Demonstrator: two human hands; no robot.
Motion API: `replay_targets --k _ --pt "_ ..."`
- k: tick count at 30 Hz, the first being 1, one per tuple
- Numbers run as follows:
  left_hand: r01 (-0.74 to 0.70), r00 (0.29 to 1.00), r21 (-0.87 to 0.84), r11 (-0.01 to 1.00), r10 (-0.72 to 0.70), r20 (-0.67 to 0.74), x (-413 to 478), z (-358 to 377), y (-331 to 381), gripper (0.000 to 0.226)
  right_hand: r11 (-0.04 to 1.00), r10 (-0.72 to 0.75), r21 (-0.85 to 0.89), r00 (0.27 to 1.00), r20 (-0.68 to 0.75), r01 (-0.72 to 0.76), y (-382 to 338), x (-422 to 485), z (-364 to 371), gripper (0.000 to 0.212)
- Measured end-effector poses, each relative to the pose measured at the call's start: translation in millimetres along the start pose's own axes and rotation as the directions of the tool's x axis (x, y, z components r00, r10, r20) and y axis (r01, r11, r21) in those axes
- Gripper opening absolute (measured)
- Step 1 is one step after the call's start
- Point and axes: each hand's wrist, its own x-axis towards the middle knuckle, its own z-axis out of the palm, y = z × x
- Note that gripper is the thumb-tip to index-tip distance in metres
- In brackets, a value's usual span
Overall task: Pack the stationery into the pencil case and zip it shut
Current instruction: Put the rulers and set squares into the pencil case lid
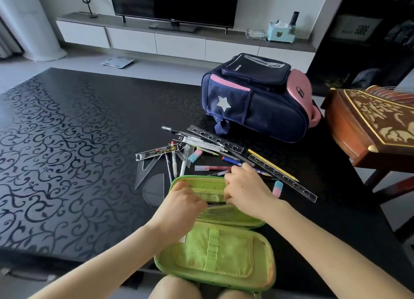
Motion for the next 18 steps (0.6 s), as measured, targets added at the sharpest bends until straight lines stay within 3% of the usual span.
replay_targets --k 3,7,10,15,18 --pt "0.015 0.993 -0.047 0.999 -0.021 -0.113 -3.1 -2.4 -6.4 0.020 0.978 0.044 0.201 0.997 0.063 -0.055 -0.9 7.8 -3.6 0.019" --pt "0.100 0.956 -0.158 0.982 -0.138 -0.259 -5.6 -13.3 -33.7 0.011 0.902 0.276 0.386 0.946 -0.167 -0.195 8.6 33.3 -6.8 0.021" --pt "0.274 0.919 -0.125 0.953 -0.298 -0.256 -2.3 -13.0 -67.2 0.014 0.825 0.445 0.459 0.880 -0.168 -0.330 20.4 58.7 4.0 0.017" --pt "0.498 0.837 -0.056 0.865 -0.497 -0.230 18.7 -3.1 -117.9 0.009 0.801 0.511 0.392 0.858 -0.056 -0.452 41.0 103.9 26.0 0.028" --pt "0.551 0.822 -0.026 0.834 -0.547 -0.158 33.0 5.1 -139.1 0.023 0.845 0.481 0.274 0.877 -0.017 -0.458 40.8 118.7 33.9 0.029"
